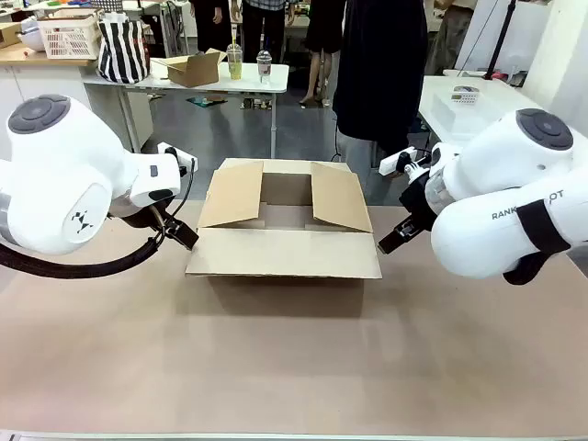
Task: Pack the gift set into the box.
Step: Place both hands on the side flaps of the Package Box and spread them outward.
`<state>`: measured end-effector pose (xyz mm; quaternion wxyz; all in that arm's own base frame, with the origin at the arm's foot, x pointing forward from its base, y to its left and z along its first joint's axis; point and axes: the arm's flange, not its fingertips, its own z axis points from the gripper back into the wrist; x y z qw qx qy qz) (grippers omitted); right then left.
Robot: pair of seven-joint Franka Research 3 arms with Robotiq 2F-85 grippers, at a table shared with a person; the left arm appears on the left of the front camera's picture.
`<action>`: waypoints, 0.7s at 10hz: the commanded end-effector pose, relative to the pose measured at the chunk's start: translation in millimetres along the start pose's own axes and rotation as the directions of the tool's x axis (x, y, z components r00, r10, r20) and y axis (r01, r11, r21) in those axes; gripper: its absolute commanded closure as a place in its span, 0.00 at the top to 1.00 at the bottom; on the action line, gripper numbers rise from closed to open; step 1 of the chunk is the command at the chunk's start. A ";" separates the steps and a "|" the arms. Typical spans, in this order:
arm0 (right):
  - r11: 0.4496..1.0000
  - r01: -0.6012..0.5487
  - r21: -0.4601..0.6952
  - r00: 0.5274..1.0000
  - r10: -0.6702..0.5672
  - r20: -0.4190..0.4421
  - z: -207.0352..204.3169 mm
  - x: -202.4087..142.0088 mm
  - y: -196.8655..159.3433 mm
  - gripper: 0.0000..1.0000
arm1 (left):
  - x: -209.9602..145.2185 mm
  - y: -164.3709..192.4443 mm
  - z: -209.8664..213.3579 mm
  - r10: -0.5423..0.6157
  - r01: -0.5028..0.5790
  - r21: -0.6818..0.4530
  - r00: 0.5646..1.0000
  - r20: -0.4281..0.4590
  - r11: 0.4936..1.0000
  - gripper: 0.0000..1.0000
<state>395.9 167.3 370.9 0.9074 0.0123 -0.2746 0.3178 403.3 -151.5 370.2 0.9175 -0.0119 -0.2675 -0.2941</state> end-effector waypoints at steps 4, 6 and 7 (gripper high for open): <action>1.000 0.000 0.000 1.000 0.000 0.000 0.1 0.1 0.0 1.00 | 0.0 0.0 0.1 0.000 0.000 0.000 1.000 0.000 1.000 1.00; 1.000 0.000 0.000 1.000 0.000 0.000 0.1 0.1 0.0 1.00 | 0.0 0.0 0.1 0.000 0.000 0.000 1.000 0.000 1.000 1.00; 1.000 0.000 0.000 1.000 0.000 0.000 0.1 0.1 0.0 1.00 | 0.0 0.0 0.1 0.000 0.000 0.000 1.000 0.000 1.000 1.00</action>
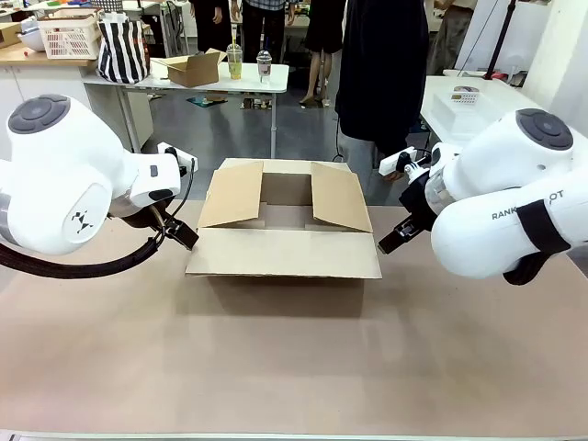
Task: Pack the gift set into the box.
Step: Place both hands on the side flaps of the Package Box and spread them outward.
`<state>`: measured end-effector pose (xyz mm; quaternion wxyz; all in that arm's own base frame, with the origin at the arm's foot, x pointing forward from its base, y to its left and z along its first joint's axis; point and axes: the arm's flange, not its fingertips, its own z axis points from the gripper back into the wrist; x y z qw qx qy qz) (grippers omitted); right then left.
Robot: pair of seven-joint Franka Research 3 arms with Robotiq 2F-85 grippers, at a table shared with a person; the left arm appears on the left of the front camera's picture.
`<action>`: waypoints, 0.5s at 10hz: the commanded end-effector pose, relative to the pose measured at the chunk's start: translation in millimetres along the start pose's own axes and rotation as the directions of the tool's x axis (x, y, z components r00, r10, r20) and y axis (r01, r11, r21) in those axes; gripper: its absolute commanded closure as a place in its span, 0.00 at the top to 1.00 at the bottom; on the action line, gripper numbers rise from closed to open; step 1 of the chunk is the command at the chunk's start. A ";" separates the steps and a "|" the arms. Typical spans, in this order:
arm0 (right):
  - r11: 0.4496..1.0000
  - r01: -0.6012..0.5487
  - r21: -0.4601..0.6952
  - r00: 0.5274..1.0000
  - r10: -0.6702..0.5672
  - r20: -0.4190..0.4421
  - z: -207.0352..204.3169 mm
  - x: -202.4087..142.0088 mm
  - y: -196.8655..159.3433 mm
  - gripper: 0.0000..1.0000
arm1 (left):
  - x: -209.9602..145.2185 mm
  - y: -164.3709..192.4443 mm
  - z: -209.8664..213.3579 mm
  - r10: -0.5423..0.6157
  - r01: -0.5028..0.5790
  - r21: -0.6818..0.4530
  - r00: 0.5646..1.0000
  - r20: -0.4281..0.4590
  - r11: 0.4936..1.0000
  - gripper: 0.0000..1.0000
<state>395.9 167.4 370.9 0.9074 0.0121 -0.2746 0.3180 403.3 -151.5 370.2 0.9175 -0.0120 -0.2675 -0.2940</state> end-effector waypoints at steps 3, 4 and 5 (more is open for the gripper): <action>1.000 0.000 0.000 1.000 0.000 0.000 0.1 0.0 -0.1 1.00 | 0.0 0.0 0.1 0.000 0.000 0.000 1.000 0.000 1.000 1.00; 1.000 0.000 0.000 1.000 0.000 0.000 0.1 0.0 -0.1 1.00 | 0.0 0.0 0.1 0.000 0.000 0.000 1.000 0.000 1.000 1.00; 1.000 0.000 0.000 1.000 0.000 0.000 0.1 0.0 -0.1 1.00 | 0.0 0.0 0.1 0.000 0.000 0.000 1.000 0.000 1.000 1.00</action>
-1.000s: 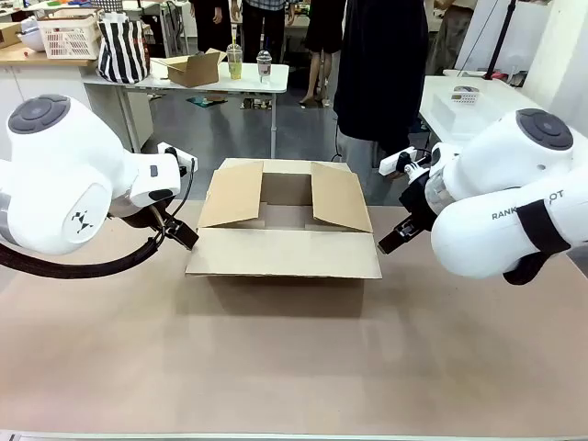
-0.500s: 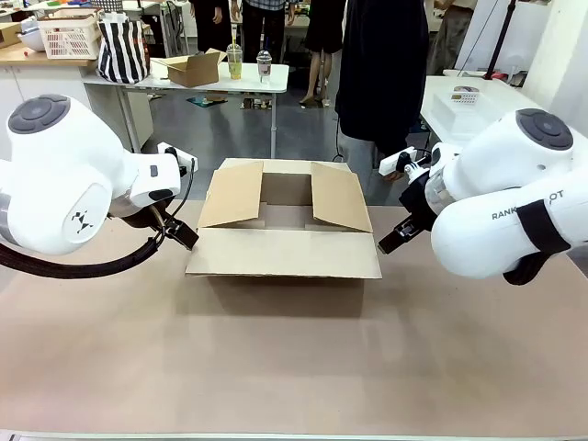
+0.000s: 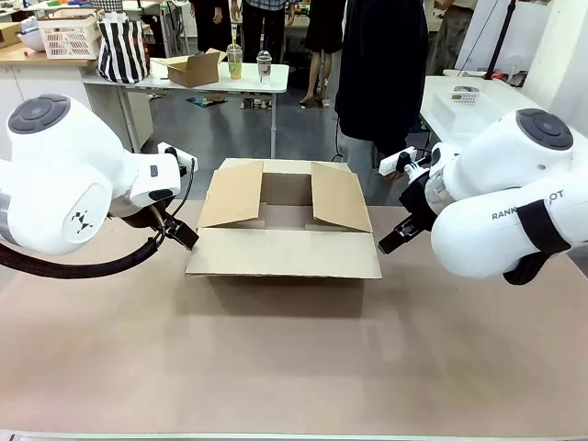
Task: Pack the gift set into the box.
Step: Place both hands on the side flaps of the Package Box and spread them outward.
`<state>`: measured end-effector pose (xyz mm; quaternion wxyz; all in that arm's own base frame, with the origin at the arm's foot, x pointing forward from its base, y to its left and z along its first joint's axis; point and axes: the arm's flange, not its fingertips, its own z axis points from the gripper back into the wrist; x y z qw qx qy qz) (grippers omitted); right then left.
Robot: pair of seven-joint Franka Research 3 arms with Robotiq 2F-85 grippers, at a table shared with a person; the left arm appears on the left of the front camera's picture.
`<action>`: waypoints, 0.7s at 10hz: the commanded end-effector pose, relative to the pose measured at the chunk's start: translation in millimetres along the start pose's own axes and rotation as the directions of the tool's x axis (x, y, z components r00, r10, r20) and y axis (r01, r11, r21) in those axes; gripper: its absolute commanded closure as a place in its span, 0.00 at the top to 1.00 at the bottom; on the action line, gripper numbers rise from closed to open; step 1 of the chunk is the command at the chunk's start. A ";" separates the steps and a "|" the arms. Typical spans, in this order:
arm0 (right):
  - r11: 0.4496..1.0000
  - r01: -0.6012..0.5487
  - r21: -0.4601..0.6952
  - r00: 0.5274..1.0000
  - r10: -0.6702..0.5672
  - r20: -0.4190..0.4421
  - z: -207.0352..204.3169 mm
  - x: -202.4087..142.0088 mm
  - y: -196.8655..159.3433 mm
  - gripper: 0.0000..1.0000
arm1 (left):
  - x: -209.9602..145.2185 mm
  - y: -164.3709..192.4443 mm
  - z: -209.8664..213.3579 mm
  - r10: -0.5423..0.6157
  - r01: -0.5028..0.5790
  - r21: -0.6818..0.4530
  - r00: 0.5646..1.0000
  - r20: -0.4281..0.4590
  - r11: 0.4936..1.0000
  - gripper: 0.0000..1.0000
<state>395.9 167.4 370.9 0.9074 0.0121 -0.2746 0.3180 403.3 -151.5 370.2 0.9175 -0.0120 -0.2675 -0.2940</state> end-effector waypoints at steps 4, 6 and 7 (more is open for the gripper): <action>0.997 0.077 -0.014 0.979 -0.079 -0.186 -1.6 -2.3 -3.4 1.00 | 0.0 0.0 0.0 0.000 0.000 0.000 1.000 0.000 1.000 1.00; 1.000 0.018 0.001 0.796 -0.013 -0.605 19.8 -19.5 3.0 1.00 | -23.3 -14.7 21.5 -0.221 0.183 -0.132 0.895 -0.387 0.974 1.00; 0.999 -0.036 0.005 0.793 0.031 -0.608 40.2 -24.0 7.4 1.00 | -41.5 -24.2 35.4 -0.375 0.362 -0.122 0.800 -0.469 0.924 1.00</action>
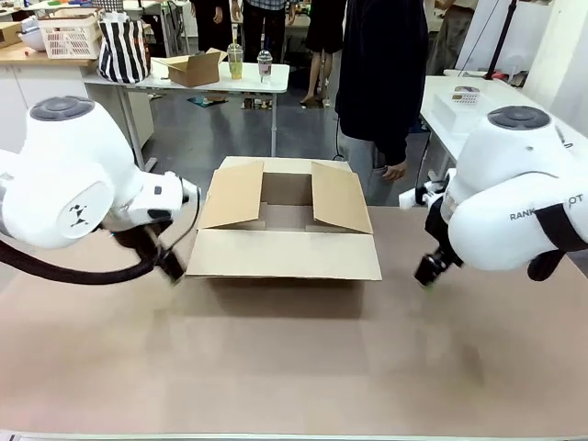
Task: Pack the gift set into the box.
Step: Place both hands on the side flaps of the Package Box and spread them outward.
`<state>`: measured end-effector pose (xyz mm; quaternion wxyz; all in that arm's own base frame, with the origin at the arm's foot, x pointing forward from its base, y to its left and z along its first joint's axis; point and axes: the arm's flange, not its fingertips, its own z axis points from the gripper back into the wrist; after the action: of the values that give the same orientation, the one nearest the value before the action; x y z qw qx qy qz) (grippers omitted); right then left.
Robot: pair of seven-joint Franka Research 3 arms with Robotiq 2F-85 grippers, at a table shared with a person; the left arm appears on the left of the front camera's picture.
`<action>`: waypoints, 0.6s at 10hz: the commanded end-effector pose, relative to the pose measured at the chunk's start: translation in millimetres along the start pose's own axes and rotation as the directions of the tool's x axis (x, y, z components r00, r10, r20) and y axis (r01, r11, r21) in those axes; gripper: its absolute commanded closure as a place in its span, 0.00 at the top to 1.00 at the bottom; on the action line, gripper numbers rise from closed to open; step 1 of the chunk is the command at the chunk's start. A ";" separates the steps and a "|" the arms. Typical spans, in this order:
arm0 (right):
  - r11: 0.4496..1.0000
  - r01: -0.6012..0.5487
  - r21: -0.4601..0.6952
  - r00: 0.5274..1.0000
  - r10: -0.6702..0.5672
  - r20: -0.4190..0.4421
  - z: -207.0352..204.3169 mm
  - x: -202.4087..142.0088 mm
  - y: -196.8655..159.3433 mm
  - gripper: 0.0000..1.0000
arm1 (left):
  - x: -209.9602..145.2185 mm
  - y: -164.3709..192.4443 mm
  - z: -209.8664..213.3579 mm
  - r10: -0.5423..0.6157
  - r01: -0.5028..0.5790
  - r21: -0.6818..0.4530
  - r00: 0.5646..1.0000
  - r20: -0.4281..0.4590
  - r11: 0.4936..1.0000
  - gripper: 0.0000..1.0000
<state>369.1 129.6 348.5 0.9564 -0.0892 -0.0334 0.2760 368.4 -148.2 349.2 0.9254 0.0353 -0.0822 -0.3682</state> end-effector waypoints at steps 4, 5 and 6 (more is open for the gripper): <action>0.972 0.195 0.129 0.858 -0.233 0.457 148.8 -43.9 24.2 1.00 | -86.0 -59.7 124.7 -0.273 0.183 0.272 0.899 0.342 0.945 1.00; 0.957 0.254 0.138 0.798 -0.288 0.530 167.4 -54.5 26.5 1.00 | -96.2 -63.0 138.0 -0.233 0.108 0.291 0.869 0.437 0.950 1.00; 0.979 0.146 0.144 0.909 -0.190 0.370 155.7 -19.4 17.9 1.00 | -1.2 -39.9 141.8 -0.257 0.212 0.233 0.949 0.183 0.949 1.00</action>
<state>307.8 154.6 535.5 0.9465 0.0385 -0.2686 0.1749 291.9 -173.2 534.8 0.8403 0.0977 -0.2925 -0.4459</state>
